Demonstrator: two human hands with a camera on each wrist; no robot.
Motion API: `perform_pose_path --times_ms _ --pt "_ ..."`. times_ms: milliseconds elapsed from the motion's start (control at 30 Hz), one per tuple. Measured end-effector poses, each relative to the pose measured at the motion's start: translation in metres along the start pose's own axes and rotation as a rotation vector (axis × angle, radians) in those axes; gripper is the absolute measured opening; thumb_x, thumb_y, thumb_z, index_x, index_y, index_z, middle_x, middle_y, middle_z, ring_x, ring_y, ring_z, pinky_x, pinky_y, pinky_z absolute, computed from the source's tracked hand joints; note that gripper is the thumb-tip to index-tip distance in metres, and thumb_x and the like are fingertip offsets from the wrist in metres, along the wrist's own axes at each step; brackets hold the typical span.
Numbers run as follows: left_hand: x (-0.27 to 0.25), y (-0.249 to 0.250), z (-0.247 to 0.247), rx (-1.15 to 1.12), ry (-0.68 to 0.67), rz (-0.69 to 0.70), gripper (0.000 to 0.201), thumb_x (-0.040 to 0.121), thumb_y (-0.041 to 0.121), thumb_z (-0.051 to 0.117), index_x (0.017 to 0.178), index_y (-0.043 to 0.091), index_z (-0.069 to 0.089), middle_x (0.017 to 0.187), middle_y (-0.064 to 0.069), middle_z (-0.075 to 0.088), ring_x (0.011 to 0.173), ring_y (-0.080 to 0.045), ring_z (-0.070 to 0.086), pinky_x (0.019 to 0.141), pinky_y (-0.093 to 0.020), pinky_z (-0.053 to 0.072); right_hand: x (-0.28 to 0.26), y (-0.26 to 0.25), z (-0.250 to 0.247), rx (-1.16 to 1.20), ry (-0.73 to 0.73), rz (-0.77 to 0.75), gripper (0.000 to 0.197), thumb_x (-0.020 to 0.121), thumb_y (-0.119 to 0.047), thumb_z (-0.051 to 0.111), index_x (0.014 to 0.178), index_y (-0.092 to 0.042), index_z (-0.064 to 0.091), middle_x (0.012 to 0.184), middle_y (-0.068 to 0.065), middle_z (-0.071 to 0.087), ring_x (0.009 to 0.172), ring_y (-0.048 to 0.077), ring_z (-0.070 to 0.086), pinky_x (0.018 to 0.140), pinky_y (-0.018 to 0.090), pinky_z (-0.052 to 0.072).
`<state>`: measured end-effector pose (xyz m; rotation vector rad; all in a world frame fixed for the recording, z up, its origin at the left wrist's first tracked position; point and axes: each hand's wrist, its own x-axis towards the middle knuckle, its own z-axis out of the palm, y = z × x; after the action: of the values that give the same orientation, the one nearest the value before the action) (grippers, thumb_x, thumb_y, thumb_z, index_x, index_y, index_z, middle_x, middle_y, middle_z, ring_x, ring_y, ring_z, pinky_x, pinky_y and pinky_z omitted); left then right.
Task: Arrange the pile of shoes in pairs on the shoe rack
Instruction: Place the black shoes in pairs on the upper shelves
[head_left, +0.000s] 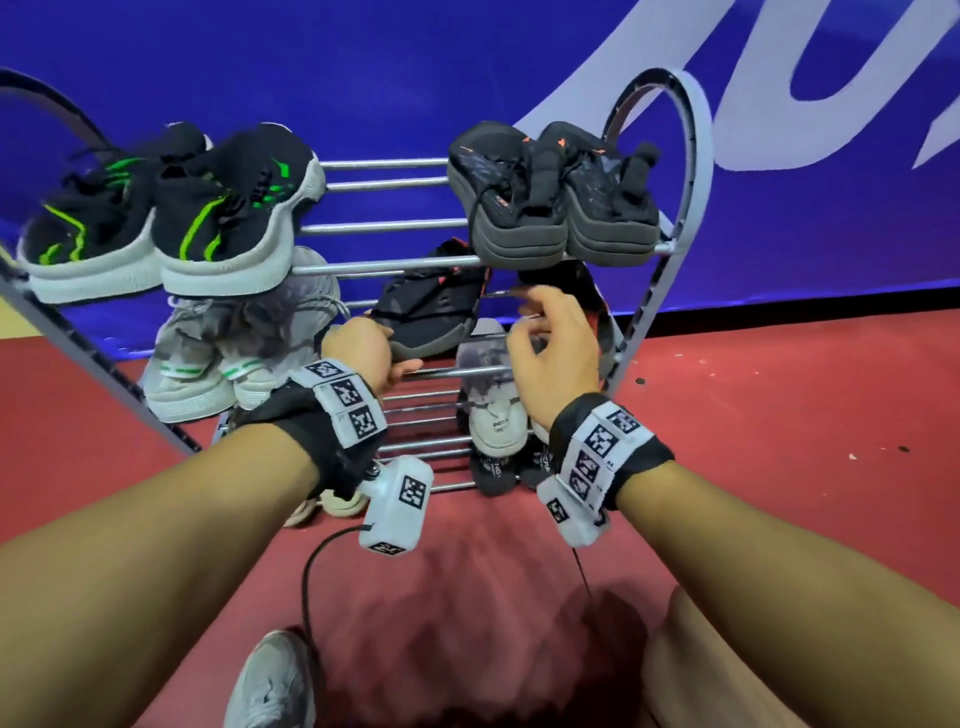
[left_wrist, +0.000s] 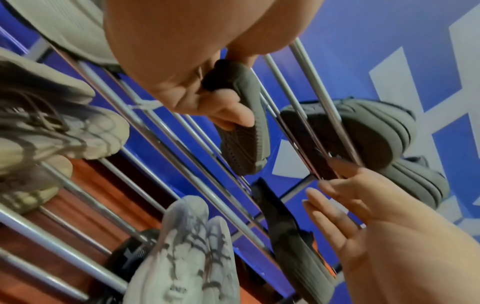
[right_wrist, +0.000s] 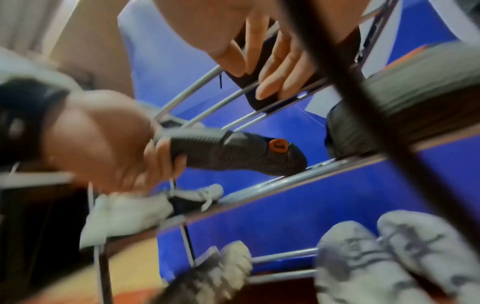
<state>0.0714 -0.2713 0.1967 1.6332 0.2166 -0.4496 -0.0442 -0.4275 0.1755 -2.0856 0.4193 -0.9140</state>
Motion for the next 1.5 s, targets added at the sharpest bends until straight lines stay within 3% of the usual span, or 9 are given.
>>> perform_pose_path --times_ms 100,233,367,467,600,767,900,1233,1500 --pt "-0.009 0.01 -0.024 -0.139 0.067 -0.111 0.023 0.098 0.008 0.041 0.077 0.001 0.047 0.033 -0.005 0.053 0.053 -0.02 0.051 0.048 -0.023 0.041 0.018 -0.012 0.023 0.136 -0.046 0.335 0.041 0.085 -0.028 0.055 0.123 -0.015 0.054 0.098 0.01 0.065 0.082 0.021 0.063 0.083 0.038 0.053" --pt "-0.013 0.013 -0.062 -0.245 0.136 -0.044 0.016 0.09 0.006 0.048 0.074 0.002 0.047 0.044 -0.015 0.053 0.029 -0.017 0.045 0.035 -0.012 0.029 0.029 -0.018 0.039 0.046 -0.238 0.541 0.054 0.093 -0.043 0.054 0.133 -0.007 0.049 0.086 0.003 0.063 0.109 0.031 0.061 0.1 0.044 0.047" --pt "-0.019 0.011 -0.097 -0.35 0.126 -0.023 0.006 0.077 0.009 0.05 0.078 0.005 0.046 0.068 -0.013 0.055 0.025 -0.011 0.029 0.036 -0.012 0.031 0.035 -0.024 0.049 0.203 -0.245 0.64 0.079 0.072 -0.064 0.059 0.139 -0.022 0.051 0.098 0.002 0.065 0.103 0.03 0.066 0.089 0.049 0.057" --pt "-0.025 0.004 -0.109 -0.324 0.099 -0.026 0.011 0.082 0.01 0.047 0.072 0.009 0.043 0.055 -0.005 0.05 0.024 -0.011 0.029 0.032 -0.01 0.021 0.033 -0.023 0.051 0.404 -0.267 0.736 0.046 0.087 -0.035 0.067 0.13 -0.021 0.056 0.103 0.004 0.066 0.096 0.025 0.07 0.062 0.036 0.062" --pt "-0.02 0.002 -0.108 -0.229 0.1 0.013 0.006 0.08 0.018 0.053 0.076 0.014 0.053 0.069 -0.007 0.056 0.036 -0.017 0.045 0.033 -0.017 0.035 0.025 -0.017 0.05 0.37 -0.128 0.717 0.04 0.072 -0.039 0.067 0.11 -0.029 0.059 0.096 0.002 0.068 0.091 0.027 0.072 0.074 0.048 0.062" --pt "-0.009 0.011 -0.105 -0.008 0.266 0.184 0.031 0.096 0.028 0.041 0.108 0.009 0.063 0.113 -0.011 0.066 0.088 -0.03 0.067 0.074 -0.042 0.06 0.032 -0.026 0.036 0.598 -0.009 0.818 0.041 0.091 -0.01 0.054 0.131 -0.017 0.049 0.123 0.014 0.057 0.103 0.034 0.066 0.046 0.028 0.057" --pt "-0.006 0.012 -0.091 -0.177 0.187 0.049 0.03 0.095 0.028 0.035 0.097 0.006 0.055 0.094 -0.019 0.066 0.049 -0.021 0.069 0.039 -0.023 0.052 0.04 -0.033 0.032 0.679 0.09 0.879 0.056 0.089 -0.009 0.053 0.144 -0.017 0.045 0.14 0.016 0.051 0.115 0.041 0.061 0.05 0.032 0.06" --pt "-0.027 -0.002 -0.017 0.146 -0.228 0.184 0.071 0.1 0.037 0.052 0.156 0.035 0.01 0.118 -0.012 0.065 0.091 -0.036 0.072 0.074 -0.045 0.058 0.022 -0.044 0.036 0.953 0.276 0.915 0.061 0.084 -0.003 0.062 0.138 -0.013 0.036 0.131 0.017 0.046 0.092 0.029 0.063 0.053 0.033 0.06" --pt "-0.009 0.001 0.016 0.158 -0.286 0.104 0.054 0.098 0.044 0.051 0.143 0.016 0.042 0.131 -0.007 0.06 0.097 -0.031 0.071 0.061 -0.035 0.058 -0.005 -0.043 0.067 0.848 0.148 0.811 0.071 0.088 -0.013 0.069 0.145 -0.025 0.028 0.126 0.01 0.052 0.115 0.034 0.063 0.069 0.035 0.062"
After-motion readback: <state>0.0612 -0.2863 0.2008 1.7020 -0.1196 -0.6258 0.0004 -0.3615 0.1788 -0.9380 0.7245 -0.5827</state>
